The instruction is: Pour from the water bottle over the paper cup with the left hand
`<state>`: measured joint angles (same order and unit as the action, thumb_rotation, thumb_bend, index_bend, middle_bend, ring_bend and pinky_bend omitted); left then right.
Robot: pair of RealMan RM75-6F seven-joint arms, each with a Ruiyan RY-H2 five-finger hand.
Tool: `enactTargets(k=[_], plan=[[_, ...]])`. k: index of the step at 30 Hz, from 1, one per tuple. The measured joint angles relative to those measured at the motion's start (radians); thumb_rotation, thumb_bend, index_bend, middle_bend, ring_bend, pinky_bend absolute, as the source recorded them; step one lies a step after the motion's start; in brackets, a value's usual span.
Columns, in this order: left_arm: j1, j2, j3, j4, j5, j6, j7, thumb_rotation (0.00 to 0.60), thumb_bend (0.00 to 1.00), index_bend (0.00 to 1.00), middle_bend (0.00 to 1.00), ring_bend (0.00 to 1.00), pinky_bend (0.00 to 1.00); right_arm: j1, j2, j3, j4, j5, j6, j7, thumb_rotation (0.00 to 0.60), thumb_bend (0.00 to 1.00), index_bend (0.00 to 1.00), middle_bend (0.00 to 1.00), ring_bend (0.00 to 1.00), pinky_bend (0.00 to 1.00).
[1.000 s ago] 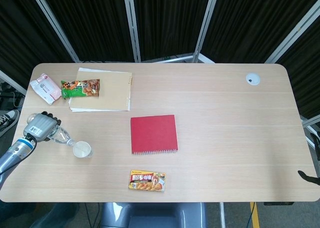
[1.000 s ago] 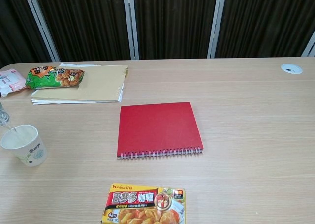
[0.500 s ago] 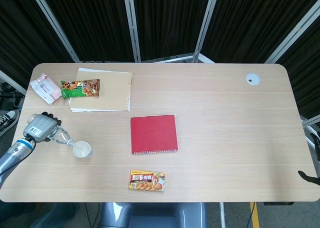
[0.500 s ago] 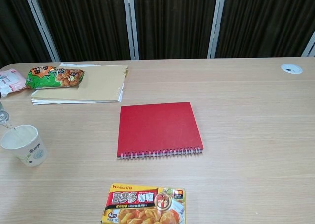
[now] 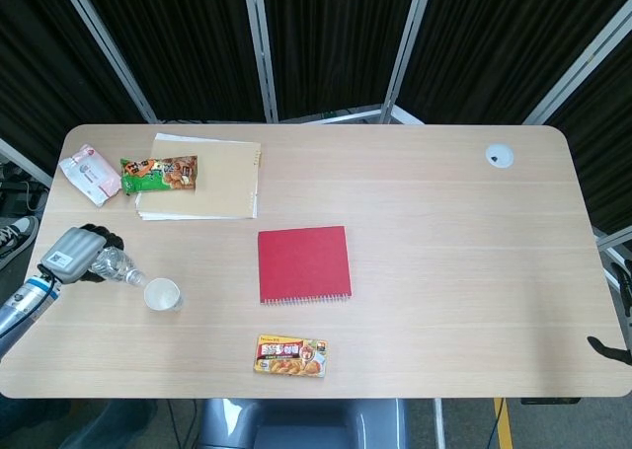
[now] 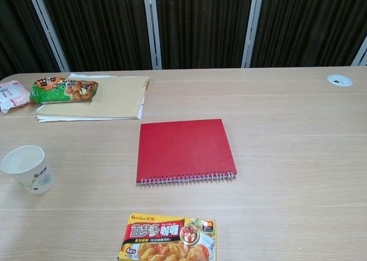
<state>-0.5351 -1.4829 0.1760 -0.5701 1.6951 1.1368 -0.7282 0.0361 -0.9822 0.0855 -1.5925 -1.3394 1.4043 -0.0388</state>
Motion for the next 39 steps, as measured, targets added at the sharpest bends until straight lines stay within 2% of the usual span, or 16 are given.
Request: enactTargets(k=[5, 8, 12, 16, 21, 27, 33, 39], plan=[[-0.001, 0.016, -0.011, -0.031, -0.008, 0.032, -0.198, 0.600, 0.43, 0.56, 0.50, 0.34, 0.33, 0.001, 0.000, -0.001, -0.004, -0.003, -0.001, -0.003, 0.600, 0.00, 0.00, 0.00, 0.00, 0.00], [-0.013, 0.044, -0.025, -0.100, -0.016, 0.046, -0.330, 0.600, 0.41, 0.55, 0.50, 0.34, 0.33, 0.002, 0.001, -0.001, -0.006, -0.003, -0.001, -0.004, 0.600, 0.00, 0.00, 0.00, 0.00, 0.00], [-0.040, 0.099, -0.051, -0.260, -0.027, 0.060, -0.445, 0.600, 0.42, 0.55, 0.50, 0.34, 0.33, 0.004, 0.001, -0.001, -0.006, -0.002, -0.005, -0.005, 0.600, 0.00, 0.00, 0.00, 0.00, 0.00], [-0.071, 0.146, -0.085, -0.440, -0.044, 0.062, -0.488, 0.600, 0.41, 0.55, 0.50, 0.34, 0.33, 0.005, 0.001, -0.001, -0.005, 0.000, -0.009, -0.004, 0.600, 0.00, 0.00, 0.00, 0.00, 0.00], [-0.114, 0.167, -0.148, -0.669, -0.099, 0.024, -0.456, 0.600, 0.41, 0.55, 0.50, 0.34, 0.33, 0.005, 0.003, -0.001, -0.003, 0.001, -0.010, 0.002, 0.600, 0.00, 0.00, 0.00, 0.00, 0.00], [-0.163, 0.097, -0.220, -0.813, -0.215, -0.085, -0.320, 0.600, 0.41, 0.55, 0.50, 0.34, 0.33, 0.005, 0.006, -0.001, 0.005, 0.005, -0.018, 0.021, 0.600, 0.00, 0.00, 0.00, 0.00, 0.00], [-0.198, -0.023, -0.268, -0.840, -0.315, -0.179, -0.221, 0.600, 0.41, 0.55, 0.50, 0.34, 0.33, 0.008, 0.008, 0.001, 0.018, 0.016, -0.035, 0.042, 0.600, 0.00, 0.00, 0.00, 0.00, 0.00], [-0.213, -0.135, -0.293, -0.791, -0.385, -0.235, -0.172, 0.600, 0.41, 0.55, 0.50, 0.34, 0.33, 0.013, 0.007, -0.001, 0.034, 0.021, -0.057, 0.059, 0.600, 0.00, 0.00, 0.00, 0.00, 0.00]])
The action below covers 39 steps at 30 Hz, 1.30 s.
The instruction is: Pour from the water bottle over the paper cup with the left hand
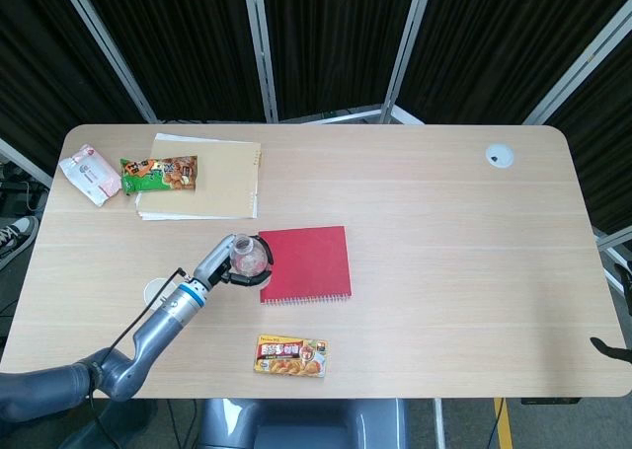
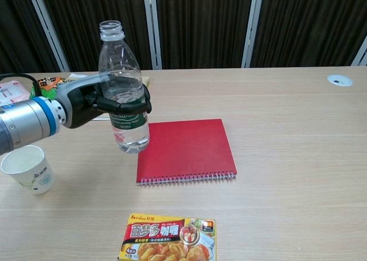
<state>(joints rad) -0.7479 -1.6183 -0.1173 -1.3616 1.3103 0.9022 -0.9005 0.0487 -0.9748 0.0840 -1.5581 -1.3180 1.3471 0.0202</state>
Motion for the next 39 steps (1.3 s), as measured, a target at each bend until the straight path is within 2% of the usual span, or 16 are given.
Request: enactTargets(k=[10, 25, 32, 36, 39], plan=[[0.020, -0.121, -0.017, 0.141, -0.007, 0.001, 0.008, 0.600, 0.41, 0.55, 0.50, 0.34, 0.33, 0.004, 0.001, -0.002, 0.010, 0.001, -0.012, 0.014, 0.600, 0.00, 0.00, 0.00, 0.00, 0.00], [0.114, -0.176, 0.013, 0.300, 0.068, 0.070, -0.154, 0.600, 0.41, 0.55, 0.50, 0.34, 0.33, 0.008, 0.000, -0.007, -0.006, -0.012, -0.010, -0.005, 0.600, 0.00, 0.00, 0.00, 0.00, 0.00], [0.148, -0.201, 0.031, 0.366, 0.086, 0.087, -0.188, 0.600, 0.41, 0.55, 0.50, 0.34, 0.33, 0.006, 0.002, -0.008, -0.011, -0.015, -0.005, -0.003, 0.600, 0.00, 0.00, 0.00, 0.00, 0.00], [0.158, -0.217, 0.038, 0.394, 0.101, 0.096, -0.196, 0.600, 0.38, 0.54, 0.49, 0.33, 0.33, 0.005, 0.005, -0.008, -0.011, -0.016, -0.003, 0.001, 0.600, 0.00, 0.00, 0.00, 0.00, 0.00], [0.161, -0.224, 0.044, 0.407, 0.117, 0.102, -0.198, 0.600, 0.32, 0.52, 0.47, 0.32, 0.33, 0.005, 0.005, -0.008, -0.011, -0.017, -0.003, 0.003, 0.600, 0.00, 0.00, 0.00, 0.00, 0.00]])
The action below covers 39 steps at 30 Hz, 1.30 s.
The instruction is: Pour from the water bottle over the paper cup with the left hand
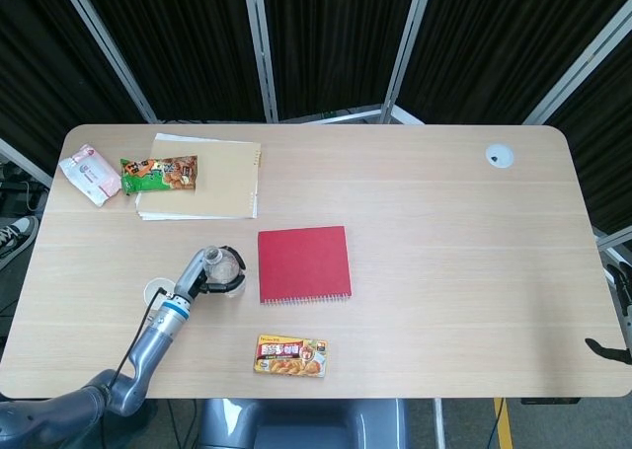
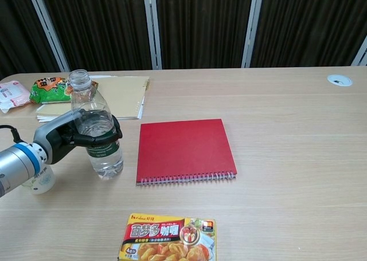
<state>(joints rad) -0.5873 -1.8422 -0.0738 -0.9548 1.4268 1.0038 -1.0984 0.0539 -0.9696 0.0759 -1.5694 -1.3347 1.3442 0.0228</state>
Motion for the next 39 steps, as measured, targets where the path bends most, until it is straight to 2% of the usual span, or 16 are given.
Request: enactTargets(k=[3, 6, 11, 15, 20, 26, 39], plan=[[0.000, -0.005, 0.003, 0.006, 0.008, -0.002, 0.002, 0.600, 0.21, 0.43, 0.36, 0.26, 0.30, 0.000, 0.000, 0.000, 0.000, 0.001, -0.001, 0.000, 0.600, 0.00, 0.00, 0.00, 0.00, 0.00], [0.004, -0.013, 0.002, 0.011, 0.012, 0.008, 0.004, 0.600, 0.16, 0.31, 0.22, 0.19, 0.23, 0.001, 0.000, 0.001, 0.001, 0.003, -0.001, 0.000, 0.600, 0.00, 0.00, 0.00, 0.00, 0.00], [0.012, -0.017, 0.001, 0.016, 0.022, 0.023, -0.002, 0.595, 0.14, 0.19, 0.12, 0.11, 0.15, 0.000, 0.000, 0.000, 0.001, 0.004, -0.001, -0.001, 0.600, 0.00, 0.00, 0.00, 0.00, 0.00], [0.016, -0.012, 0.005, 0.012, 0.027, 0.023, -0.011, 0.566, 0.13, 0.08, 0.02, 0.03, 0.08, 0.000, 0.000, 0.001, 0.000, 0.005, -0.001, 0.000, 0.600, 0.00, 0.00, 0.00, 0.00, 0.00], [0.021, 0.011, 0.012, -0.012, 0.040, 0.031, -0.021, 0.539, 0.12, 0.00, 0.00, 0.00, 0.01, 0.000, 0.001, 0.001, -0.003, 0.004, 0.001, -0.003, 0.600, 0.00, 0.00, 0.00, 0.00, 0.00], [0.023, 0.067, 0.029, -0.070, 0.064, 0.034, -0.010, 0.521, 0.11, 0.00, 0.00, 0.00, 0.00, -0.001, 0.003, 0.000, -0.007, 0.001, 0.004, 0.000, 0.600, 0.00, 0.00, 0.00, 0.00, 0.00], [0.037, 0.306, 0.054, -0.348, 0.076, 0.038, 0.115, 0.511, 0.10, 0.00, 0.00, 0.00, 0.00, -0.005, 0.012, -0.003, -0.015, -0.029, 0.025, 0.024, 0.600, 0.00, 0.00, 0.00, 0.00, 0.00]])
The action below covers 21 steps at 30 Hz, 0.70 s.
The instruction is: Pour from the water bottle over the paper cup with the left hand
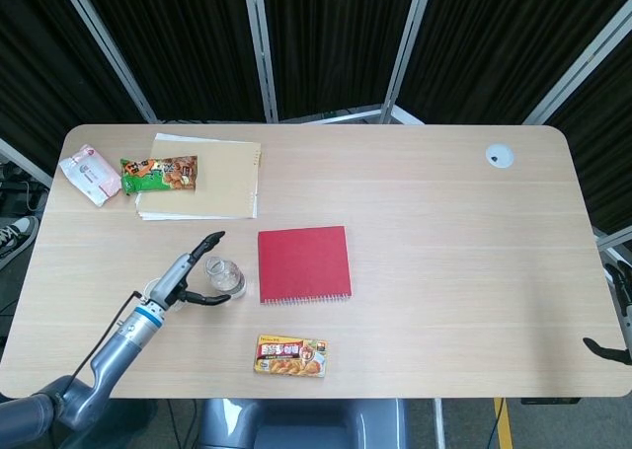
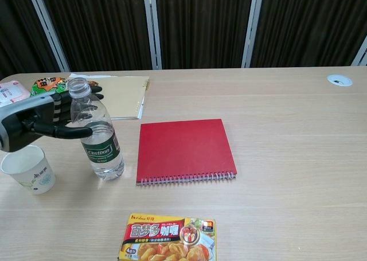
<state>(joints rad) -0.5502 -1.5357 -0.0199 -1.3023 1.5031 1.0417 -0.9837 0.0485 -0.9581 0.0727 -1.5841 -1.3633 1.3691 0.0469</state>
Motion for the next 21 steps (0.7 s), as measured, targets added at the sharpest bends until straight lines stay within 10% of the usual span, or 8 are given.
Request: enactTargets(k=[11, 21], plan=[[0.094, 0.256, 0.051, -0.190, 0.029, 0.133, 0.166, 0.514, 0.08, 0.00, 0.00, 0.00, 0.00, -0.017, 0.026, 0.000, -0.012, -0.044, 0.050, 0.070, 0.600, 0.00, 0.00, 0.00, 0.00, 0.00], [0.260, 0.386, 0.063, -0.326, 0.041, 0.413, 0.645, 0.600, 0.00, 0.00, 0.00, 0.00, 0.00, -0.041, 0.064, -0.003, -0.024, -0.095, 0.111, 0.153, 0.600, 0.00, 0.00, 0.00, 0.00, 0.00]])
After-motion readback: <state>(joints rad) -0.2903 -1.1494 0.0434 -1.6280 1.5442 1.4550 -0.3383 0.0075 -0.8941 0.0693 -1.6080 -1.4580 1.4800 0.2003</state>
